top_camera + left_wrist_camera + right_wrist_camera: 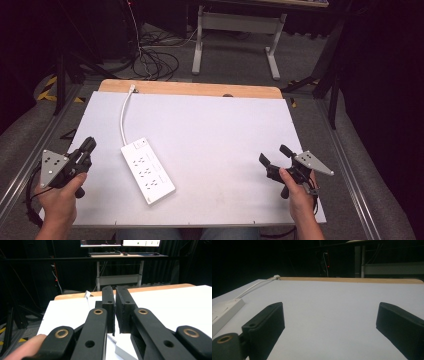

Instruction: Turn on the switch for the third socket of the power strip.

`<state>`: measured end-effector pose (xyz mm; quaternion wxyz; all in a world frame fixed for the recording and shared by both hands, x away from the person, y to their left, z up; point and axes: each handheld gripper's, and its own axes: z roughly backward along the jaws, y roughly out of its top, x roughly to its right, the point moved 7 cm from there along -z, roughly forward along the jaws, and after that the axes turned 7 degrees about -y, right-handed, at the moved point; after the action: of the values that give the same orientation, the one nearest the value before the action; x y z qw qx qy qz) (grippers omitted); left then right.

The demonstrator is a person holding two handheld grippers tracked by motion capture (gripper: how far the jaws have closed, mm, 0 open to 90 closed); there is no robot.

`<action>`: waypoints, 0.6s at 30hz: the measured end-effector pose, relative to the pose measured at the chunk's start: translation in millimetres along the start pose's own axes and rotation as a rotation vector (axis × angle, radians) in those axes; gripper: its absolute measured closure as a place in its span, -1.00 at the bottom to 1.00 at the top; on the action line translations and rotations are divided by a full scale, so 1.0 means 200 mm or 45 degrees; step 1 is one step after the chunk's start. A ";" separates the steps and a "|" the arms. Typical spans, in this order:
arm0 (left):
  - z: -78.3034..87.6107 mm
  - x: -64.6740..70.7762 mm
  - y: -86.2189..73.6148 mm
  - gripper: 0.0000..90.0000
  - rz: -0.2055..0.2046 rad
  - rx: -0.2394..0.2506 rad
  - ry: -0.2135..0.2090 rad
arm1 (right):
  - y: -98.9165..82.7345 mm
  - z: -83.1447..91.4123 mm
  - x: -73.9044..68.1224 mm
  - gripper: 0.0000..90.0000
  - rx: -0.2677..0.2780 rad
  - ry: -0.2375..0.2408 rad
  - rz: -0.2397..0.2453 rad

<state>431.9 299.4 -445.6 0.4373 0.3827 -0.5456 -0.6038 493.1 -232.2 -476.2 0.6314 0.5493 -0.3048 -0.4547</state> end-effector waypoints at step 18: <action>-0.03 0.06 -0.02 0.91 -0.033 -0.044 -0.121 | 0.00 0.00 0.00 -0.81 -0.002 -0.001 -0.002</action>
<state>432.8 287.0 -449.1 0.4094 0.3531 -0.5503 -0.6363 493.0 -232.8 -476.2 0.6313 0.5490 -0.3044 -0.4555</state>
